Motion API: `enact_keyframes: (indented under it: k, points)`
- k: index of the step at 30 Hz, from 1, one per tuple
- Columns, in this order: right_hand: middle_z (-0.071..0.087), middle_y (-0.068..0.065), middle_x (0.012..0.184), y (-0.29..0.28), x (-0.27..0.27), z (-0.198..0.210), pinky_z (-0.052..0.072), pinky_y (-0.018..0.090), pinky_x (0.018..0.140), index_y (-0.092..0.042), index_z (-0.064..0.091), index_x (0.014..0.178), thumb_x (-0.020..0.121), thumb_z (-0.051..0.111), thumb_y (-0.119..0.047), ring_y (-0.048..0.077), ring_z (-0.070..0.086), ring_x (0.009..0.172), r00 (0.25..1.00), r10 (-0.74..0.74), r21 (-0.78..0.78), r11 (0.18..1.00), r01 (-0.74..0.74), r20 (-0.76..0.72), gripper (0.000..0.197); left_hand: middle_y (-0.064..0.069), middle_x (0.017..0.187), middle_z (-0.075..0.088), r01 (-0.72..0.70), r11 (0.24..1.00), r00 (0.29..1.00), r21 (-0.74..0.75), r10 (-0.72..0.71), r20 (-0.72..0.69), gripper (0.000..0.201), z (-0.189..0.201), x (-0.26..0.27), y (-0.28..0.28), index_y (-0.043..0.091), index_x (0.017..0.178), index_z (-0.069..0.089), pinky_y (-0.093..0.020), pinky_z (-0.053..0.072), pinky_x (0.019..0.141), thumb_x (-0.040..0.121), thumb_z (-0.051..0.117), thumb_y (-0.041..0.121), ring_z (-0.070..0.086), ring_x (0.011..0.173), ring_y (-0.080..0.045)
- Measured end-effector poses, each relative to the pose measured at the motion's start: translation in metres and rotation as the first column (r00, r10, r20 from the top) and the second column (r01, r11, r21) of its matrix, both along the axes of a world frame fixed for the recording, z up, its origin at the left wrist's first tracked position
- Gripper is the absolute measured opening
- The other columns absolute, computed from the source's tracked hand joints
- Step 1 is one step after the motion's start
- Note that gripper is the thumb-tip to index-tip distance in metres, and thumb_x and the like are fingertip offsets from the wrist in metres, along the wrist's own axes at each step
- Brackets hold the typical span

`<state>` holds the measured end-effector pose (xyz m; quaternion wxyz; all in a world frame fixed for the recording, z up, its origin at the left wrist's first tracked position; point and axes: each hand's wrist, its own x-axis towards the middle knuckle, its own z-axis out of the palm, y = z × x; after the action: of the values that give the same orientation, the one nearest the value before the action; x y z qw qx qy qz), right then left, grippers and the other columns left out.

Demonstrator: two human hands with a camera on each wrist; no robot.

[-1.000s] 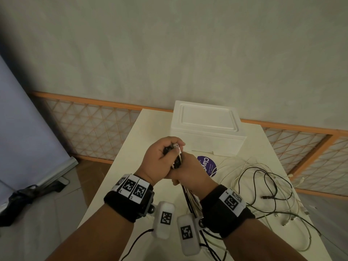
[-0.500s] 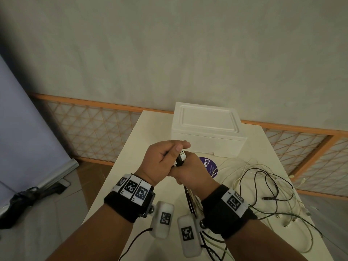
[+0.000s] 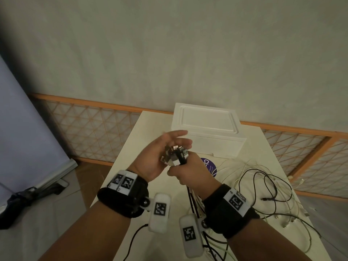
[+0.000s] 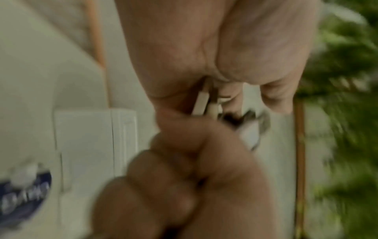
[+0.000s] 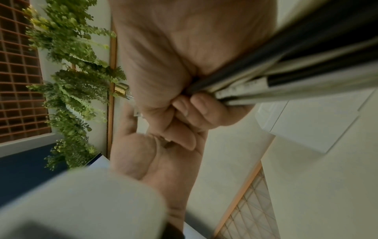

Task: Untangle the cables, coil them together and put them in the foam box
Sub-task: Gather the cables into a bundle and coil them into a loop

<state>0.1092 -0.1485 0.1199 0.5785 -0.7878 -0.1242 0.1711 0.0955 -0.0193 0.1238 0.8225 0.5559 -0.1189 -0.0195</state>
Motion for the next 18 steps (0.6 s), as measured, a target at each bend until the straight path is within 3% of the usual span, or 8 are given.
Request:
enact_keyframes:
  k: [2, 3, 6, 7, 9, 12, 15, 18]
  points:
    - [0.04, -0.004, 0.045, -0.001, 0.001, 0.001, 0.029, 0.024, 0.046, 0.005, 0.058, 0.078, 0.069, 0.064, 0.003, 0.014, 0.034, 0.042, 1.0, 0.024, 0.007, 1.0, -0.024, -0.019, 0.011, -0.014, 0.126, 0.063, 0.03, 0.98, 0.988, -0.198, -0.059, -0.144, 0.069, 0.01, 0.001, 0.003, 0.013, 0.124, 0.061, -0.042, 0.047, 0.099, 0.088, 0.033, 0.064, 0.057, 0.121, -0.03]
    - [0.04, -0.004, 0.045, -0.001, 0.001, 0.001, 0.029, 0.025, 0.046, 0.006, 0.058, 0.08, 0.069, 0.065, 0.003, 0.014, 0.035, 0.042, 0.999, 0.032, -0.008, 0.999, -0.033, -0.013, 0.013, -0.013, 0.128, 0.062, 0.011, 0.987, 0.98, -0.163, -0.043, -0.192, 0.067, 0.012, 0.002, 0.001, 0.01, 0.125, 0.06, -0.041, 0.045, 0.101, 0.092, 0.028, 0.059, 0.057, 0.122, -0.028]
    - [0.052, -0.003, 0.052, 0.001, -0.001, 0.001, 0.036, 0.024, 0.048, -0.001, 0.061, 0.081, 0.068, 0.068, 0.001, 0.009, 0.045, 0.042, 0.997, 0.052, -0.081, 0.996, -0.048, 0.053, 0.015, 0.004, 0.122, 0.067, -0.074, 0.952, 0.975, 0.298, 0.131, -0.178, 0.04, 0.017, -0.001, -0.011, 0.018, 0.116, 0.068, -0.034, 0.045, 0.1, 0.101, 0.036, 0.037, 0.058, 0.119, -0.009]
    - [0.058, 0.0, 0.058, 0.001, -0.002, 0.002, 0.039, 0.022, 0.047, -0.004, 0.061, 0.08, 0.069, 0.068, 0.001, 0.006, 0.049, 0.042, 0.996, 0.056, -0.088, 0.995, -0.049, 0.073, 0.014, 0.009, 0.119, 0.068, -0.096, 0.914, 0.973, 0.394, 0.17, -0.158, 0.035, 0.017, -0.002, -0.013, 0.021, 0.112, 0.07, -0.03, 0.045, 0.097, 0.101, 0.04, 0.033, 0.057, 0.118, -0.004]
    - [0.067, 0.004, 0.071, 0.001, -0.004, 0.004, 0.043, 0.018, 0.044, -0.011, 0.06, 0.079, 0.071, 0.068, 0.001, 0.003, 0.054, 0.042, 0.993, 0.05, -0.079, 0.996, -0.041, 0.109, 0.016, 0.012, 0.118, 0.067, -0.141, 0.891, 0.96, 0.431, 0.229, -0.159, 0.033, 0.017, -0.002, -0.014, 0.022, 0.108, 0.072, -0.024, 0.045, 0.094, 0.1, 0.042, 0.032, 0.057, 0.114, -0.001]
    - [0.069, 0.006, 0.075, 0.002, -0.005, 0.004, 0.046, 0.018, 0.046, -0.017, 0.06, 0.081, 0.073, 0.069, -0.001, 0.007, 0.06, 0.047, 0.991, 0.007, -0.009, 1.0, -0.006, 0.136, 0.02, 0.006, 0.118, 0.067, -0.202, 0.895, 0.941, 0.399, 0.29, -0.173, 0.033, 0.018, 0.001, -0.014, 0.022, 0.108, 0.072, -0.021, 0.046, 0.092, 0.101, 0.041, 0.03, 0.06, 0.108, -0.001]
    - [0.069, 0.01, 0.078, 0.002, -0.006, 0.002, 0.048, 0.019, 0.048, -0.01, 0.063, 0.09, 0.075, 0.071, -0.003, 0.012, 0.061, 0.053, 0.987, -0.076, 0.102, 0.993, 0.061, 0.145, 0.018, -0.007, 0.115, 0.07, -0.266, 0.953, 0.923, 0.147, 0.296, -0.245, 0.028, 0.019, 0.001, -0.016, 0.015, 0.116, 0.065, -0.024, 0.054, 0.081, 0.101, 0.042, 0.019, 0.067, 0.103, -0.012]
    - [0.07, 0.005, 0.079, 0.0, -0.005, 0.003, 0.049, 0.02, 0.049, -0.013, 0.065, 0.094, 0.075, 0.075, -0.005, 0.012, 0.063, 0.055, 0.982, -0.127, 0.185, 0.977, 0.101, 0.137, 0.023, -0.011, 0.11, 0.071, -0.3, 0.953, 0.914, -0.04, 0.275, -0.298, 0.027, 0.019, 0.002, -0.011, 0.014, 0.119, 0.059, -0.035, 0.054, 0.084, 0.098, 0.042, 0.01, 0.069, 0.099, -0.02]
